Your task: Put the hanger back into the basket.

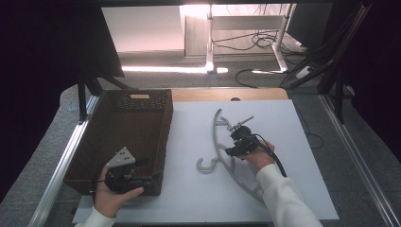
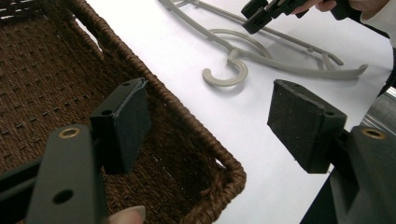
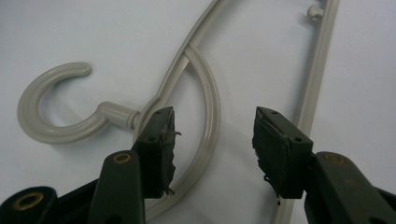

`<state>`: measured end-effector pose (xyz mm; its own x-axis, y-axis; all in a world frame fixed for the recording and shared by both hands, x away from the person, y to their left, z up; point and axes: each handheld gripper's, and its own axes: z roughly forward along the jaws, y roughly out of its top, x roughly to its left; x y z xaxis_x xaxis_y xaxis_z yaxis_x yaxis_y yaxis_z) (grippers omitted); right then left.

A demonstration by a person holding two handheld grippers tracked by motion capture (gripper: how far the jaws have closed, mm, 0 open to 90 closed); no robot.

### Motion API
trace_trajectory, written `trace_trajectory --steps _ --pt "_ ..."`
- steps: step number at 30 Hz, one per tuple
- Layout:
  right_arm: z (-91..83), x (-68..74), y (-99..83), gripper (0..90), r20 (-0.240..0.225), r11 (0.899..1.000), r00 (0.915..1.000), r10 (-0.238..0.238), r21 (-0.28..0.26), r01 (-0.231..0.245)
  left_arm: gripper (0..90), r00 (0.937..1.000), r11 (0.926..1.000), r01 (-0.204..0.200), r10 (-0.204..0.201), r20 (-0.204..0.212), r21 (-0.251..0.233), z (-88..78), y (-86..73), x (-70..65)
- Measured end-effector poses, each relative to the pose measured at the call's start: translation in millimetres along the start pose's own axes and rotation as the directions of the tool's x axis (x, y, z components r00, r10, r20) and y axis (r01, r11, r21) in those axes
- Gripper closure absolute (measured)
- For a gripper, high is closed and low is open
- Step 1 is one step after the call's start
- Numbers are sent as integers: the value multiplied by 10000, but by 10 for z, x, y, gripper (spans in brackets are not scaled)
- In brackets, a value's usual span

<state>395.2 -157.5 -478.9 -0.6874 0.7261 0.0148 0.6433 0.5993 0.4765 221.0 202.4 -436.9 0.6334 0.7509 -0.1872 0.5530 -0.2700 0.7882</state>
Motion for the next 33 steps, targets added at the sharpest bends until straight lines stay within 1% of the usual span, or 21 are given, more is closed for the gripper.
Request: trace_trajectory --steps 3,5,7,8,9,10,12,14,15,16,18,19,20,21,26,29,30,33 --pt "66 -11 40 504 85 9997 9999 105 214 -106 290 10000 10000 60 -60 8 51 12 -4 2" --pt "109 -10 60 512 41 9992 9999 167 351 -168 290 10000 10000 60 -60 7 30 9 -5 5" --pt "157 6 82 527 47 9986 9999 104 515 -107 289 10000 10000 70 -70 -5 17 3 -6 6" --pt "187 17 98 553 129 9981 9999 67 607 -75 289 10000 10000 73 -73 0 5 2 -8 6" --pt "187 17 98 553 129 9981 9999 67 607 -75 289 10000 10000 66 -66 -4 9 0 -11 5" --pt "199 19 107 566 222 9976 9997 68 680 -83 289 10000 10000 53 -53 -17 26 -2 -12 3" --pt "219 27 124 597 222 9971 9997 98 747 -114 288 10000 10000 39 -39 -32 33 -2 -17 1" --pt "235 45 136 620 224 9965 9997 20 839 -39 288 10000 10000 58 -58 -43 53 4 -22 3" --pt "255 66 146 645 299 9956 9995 -106 931 78 288 10000 10000 62 -61 -53 70 7 -25 5" --pt "255 66 146 645 299 9956 9995 -106 931 78 288 10000 10000 62 -62 -57 78 7 -27 6" --pt "265 80 154 680 379 9948 9992 -94 1019 55 287 9999 9999 85 -84 -86 70 3 -29 4" --pt "272 85 156 704 417 9935 9990 -159 1132 111 287 9999 9999 91 -91 -94 58 0 -29 4" --pt "272 85 156 704 417 9935 9990 -159 1132 111 287 9999 9999 86 -86 -73 51 -3 -29 7" --pt "280 86 153 722 473 9919 9984 -293 1245 233 287 9999 9999 102 -102 -39 35 -4 -31 10" --pt "301 81 143 746 618 9882 9973 -395 1505 298 287 9999 9999 156 -156 -53 -14 -15 -31 9" --pt "303 94 146 770 554 9877 9972 -509 1507 420 287 9999 9999 145 -145 -92 6 -15 -32 2" --pt "303 101 147 782 603 9874 9967 -540 1518 443 287 9998 9999 143 -143 -99 17 -14 -32 0" --pt "304 104 150 794 585 9876 9970 -508 1516 415 287 9999 9999 98 -97 -115 31 -8 -32 -8"
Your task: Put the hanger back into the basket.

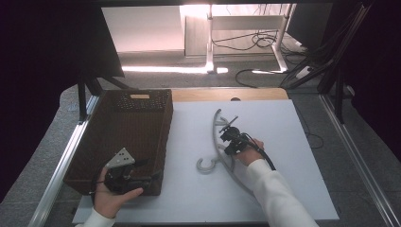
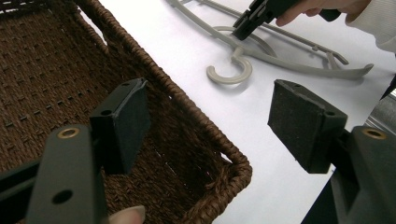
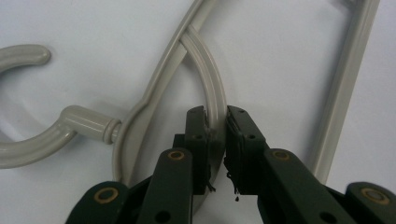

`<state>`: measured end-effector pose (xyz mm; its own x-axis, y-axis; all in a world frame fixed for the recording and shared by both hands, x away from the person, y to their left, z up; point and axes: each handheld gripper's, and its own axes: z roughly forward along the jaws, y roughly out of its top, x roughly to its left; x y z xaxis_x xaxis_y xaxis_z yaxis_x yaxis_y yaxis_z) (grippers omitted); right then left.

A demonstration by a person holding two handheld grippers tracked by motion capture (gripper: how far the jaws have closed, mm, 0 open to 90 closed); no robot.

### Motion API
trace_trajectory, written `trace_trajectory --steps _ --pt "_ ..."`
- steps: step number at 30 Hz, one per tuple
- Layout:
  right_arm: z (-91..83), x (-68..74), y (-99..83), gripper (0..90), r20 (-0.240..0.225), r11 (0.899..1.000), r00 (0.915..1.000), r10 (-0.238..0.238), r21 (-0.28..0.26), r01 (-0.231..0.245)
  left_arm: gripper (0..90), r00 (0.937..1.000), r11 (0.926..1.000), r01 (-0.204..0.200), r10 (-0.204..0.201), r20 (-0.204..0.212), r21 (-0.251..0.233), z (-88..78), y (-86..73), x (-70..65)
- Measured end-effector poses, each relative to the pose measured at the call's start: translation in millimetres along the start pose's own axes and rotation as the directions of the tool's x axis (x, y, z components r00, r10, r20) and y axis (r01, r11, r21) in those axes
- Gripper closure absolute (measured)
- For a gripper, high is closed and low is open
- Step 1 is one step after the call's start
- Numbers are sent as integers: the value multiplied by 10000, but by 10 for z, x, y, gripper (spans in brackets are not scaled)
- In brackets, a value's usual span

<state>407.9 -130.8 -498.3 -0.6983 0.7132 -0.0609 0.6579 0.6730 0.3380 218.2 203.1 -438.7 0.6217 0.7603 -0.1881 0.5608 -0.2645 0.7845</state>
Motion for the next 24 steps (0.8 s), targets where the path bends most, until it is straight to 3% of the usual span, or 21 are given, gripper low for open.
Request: trace_trajectory --steps 8,24 --pt "-32 -30 -2 812 -117 9999 9998 -151 -33 151 287 10000 10000 35 -36 -54 -4 5 7 20" --pt "-288 -62 30 814 -400 9926 9989 -259 -1193 209 285 9999 9999 89 -89 -96 69 13 5 32"
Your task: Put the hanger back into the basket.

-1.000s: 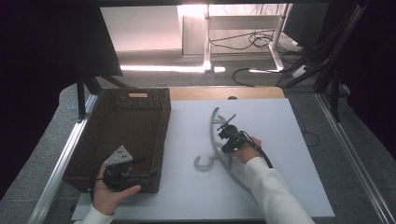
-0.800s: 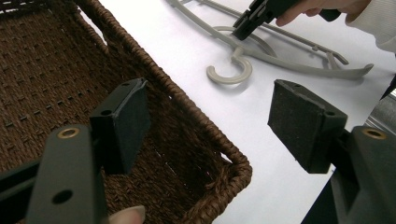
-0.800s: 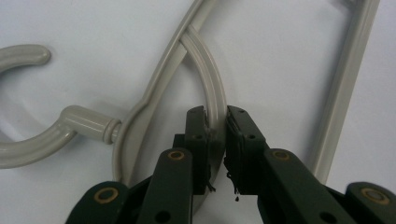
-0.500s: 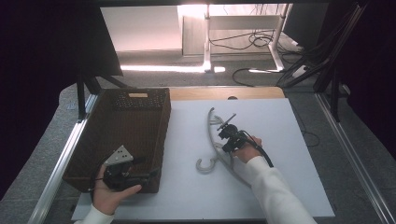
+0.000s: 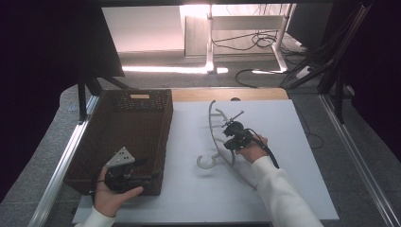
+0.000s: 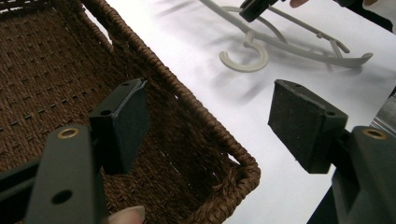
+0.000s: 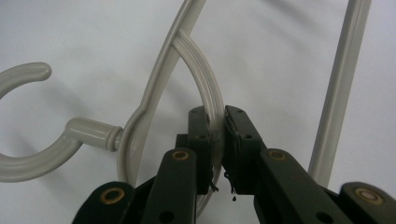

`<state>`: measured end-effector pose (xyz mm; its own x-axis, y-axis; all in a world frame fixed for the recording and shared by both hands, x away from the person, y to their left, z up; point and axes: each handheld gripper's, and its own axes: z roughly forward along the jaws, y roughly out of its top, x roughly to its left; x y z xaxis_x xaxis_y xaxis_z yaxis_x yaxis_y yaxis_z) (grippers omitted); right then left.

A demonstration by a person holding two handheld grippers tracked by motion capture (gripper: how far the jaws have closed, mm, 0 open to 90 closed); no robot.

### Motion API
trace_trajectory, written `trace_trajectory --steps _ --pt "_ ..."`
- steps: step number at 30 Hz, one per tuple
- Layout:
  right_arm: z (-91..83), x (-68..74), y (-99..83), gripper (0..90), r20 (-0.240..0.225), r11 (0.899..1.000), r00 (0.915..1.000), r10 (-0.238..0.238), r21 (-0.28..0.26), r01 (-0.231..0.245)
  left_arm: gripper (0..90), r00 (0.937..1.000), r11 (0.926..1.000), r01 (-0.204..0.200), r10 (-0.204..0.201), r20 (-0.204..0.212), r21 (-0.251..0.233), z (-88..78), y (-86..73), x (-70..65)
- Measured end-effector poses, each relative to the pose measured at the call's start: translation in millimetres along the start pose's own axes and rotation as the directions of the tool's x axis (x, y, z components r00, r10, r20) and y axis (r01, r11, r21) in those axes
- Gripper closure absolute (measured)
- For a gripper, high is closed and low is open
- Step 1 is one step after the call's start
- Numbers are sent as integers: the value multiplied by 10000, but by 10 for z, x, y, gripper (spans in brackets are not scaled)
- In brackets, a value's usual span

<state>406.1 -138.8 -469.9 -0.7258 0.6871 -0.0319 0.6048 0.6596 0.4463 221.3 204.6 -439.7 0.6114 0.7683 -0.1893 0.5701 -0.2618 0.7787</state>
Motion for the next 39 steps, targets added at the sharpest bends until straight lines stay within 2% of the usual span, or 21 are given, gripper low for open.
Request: trace_trajectory --steps 9,10,15,21,24,25,29,31,32,33,34,35,36,39 --pt "-199 -55 41 814 -189 9970 9997 166 -747 -179 284 10000 10000 38 -38 -15 31 5 -4 13" --pt "-272 -66 55 814 -355 9943 9992 206 -1035 -242 284 10000 10000 35 -35 -16 38 4 -5 15" --pt "-442 -90 90 814 -585 9872 9973 449 -1504 -532 284 10000 10000 53 -53 -34 -11 -6 -4 31" --pt "-562 -112 121 813 -840 9762 9931 819 -1938 -969 284 10000 10000 80 -80 -2 -28 -1 0 27" --pt "-628 -128 130 813 -1189 9632 9860 1173 -2281 -1421 284 10000 10000 72 -72 16 -38 -5 3 27" --pt "-628 -128 130 813 -1189 9632 9860 1173 -2281 -1421 284 10000 10000 83 -83 23 -51 -8 4 27" --pt "-682 -141 133 813 -1481 9474 9771 1529 -2593 -1875 283 9999 9999 97 -96 45 -100 -17 6 27" --pt "-706 -149 135 812 -1673 9362 9705 1736 -2779 -2154 284 9999 9999 110 -109 84 -127 -20 8 28" --pt "-731 -156 135 812 -1851 9242 9640 1911 -2969 -2402 283 9998 9998 155 -153 109 -146 -22 9 27" --pt "-731 -156 135 812 -1851 9242 9640 1911 -2969 -2402 283 9998 9997 164 -161 136 -166 -22 10 27" --pt "-744 -158 135 812 -1941 9182 9605 1992 -3056 -2521 283 9997 9997 185 -182 150 -177 -22 12 25" --pt "-765 -157 136 812 -2130 9071 9538 2119 -3204 -2730 283 9996 9996 208 -205 180 -189 -22 12 24" --pt "-765 -157 136 812 -2130 9071 9538 2119 -3204 -2730 283 9995 9995 227 -223 218 -206 -19 13 24" --pt "-791 -144 139 812 -2643 8917 9381 2239 -3329 -3066 276 9996 9995 196 -191 199 -238 -3 16 12"
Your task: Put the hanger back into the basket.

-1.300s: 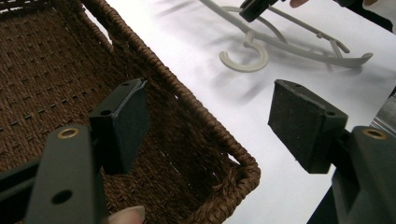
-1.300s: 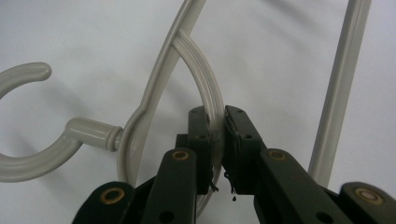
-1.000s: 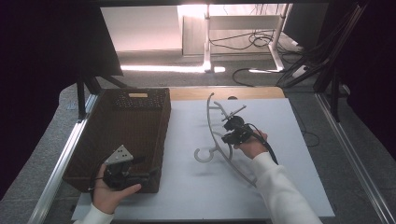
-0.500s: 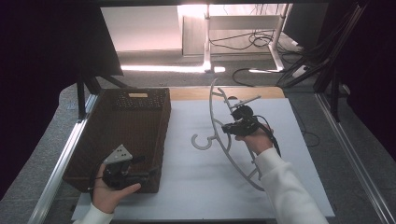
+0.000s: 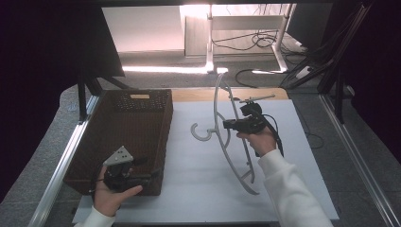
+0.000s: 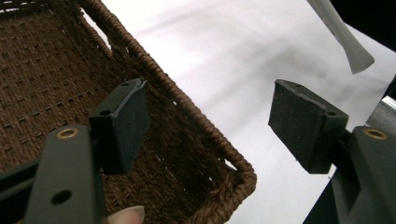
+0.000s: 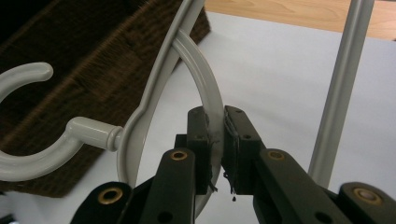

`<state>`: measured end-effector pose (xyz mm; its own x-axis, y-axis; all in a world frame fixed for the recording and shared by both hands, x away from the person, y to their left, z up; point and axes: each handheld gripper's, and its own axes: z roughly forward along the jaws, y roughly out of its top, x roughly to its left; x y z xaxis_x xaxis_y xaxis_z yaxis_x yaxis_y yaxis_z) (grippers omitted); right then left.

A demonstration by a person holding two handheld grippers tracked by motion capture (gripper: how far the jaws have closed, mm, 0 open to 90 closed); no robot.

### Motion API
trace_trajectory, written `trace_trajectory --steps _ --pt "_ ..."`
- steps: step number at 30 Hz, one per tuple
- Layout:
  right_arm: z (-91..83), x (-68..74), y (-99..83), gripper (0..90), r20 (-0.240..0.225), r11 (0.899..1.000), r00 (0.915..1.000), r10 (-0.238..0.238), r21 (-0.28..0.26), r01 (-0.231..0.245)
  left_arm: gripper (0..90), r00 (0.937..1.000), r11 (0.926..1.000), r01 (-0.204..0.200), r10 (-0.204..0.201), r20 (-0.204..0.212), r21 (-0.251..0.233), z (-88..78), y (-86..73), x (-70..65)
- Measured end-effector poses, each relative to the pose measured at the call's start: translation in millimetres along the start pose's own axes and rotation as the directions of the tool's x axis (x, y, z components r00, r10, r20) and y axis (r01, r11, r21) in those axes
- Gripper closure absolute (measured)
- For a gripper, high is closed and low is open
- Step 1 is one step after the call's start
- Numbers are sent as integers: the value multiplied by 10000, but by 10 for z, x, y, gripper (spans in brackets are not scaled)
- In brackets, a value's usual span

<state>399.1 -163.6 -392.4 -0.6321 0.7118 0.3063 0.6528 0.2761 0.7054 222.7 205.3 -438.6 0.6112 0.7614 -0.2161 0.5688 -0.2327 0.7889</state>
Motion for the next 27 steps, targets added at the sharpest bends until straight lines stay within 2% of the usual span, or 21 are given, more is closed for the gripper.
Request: trace_trajectory --steps 8,16,18,27 --pt "39 73 15 812 -278 9998 9996 -2 -183 -3 275 9990 9999 83 -78 449 -113 36 45 -62" --pt "108 70 -3 812 -680 9975 9964 500 -466 -532 280 9951 9992 297 -271 947 -268 117 142 -154" --pt "131 72 -6 812 -896 9950 9932 748 -589 -803 285 9934 9989 348 -313 1102 -300 143 168 -182" --pt "118 125 -19 812 -1341 9843 9828 1269 -1053 -1414 307 9862 9963 666 -575 1555 -542 205 293 -261"
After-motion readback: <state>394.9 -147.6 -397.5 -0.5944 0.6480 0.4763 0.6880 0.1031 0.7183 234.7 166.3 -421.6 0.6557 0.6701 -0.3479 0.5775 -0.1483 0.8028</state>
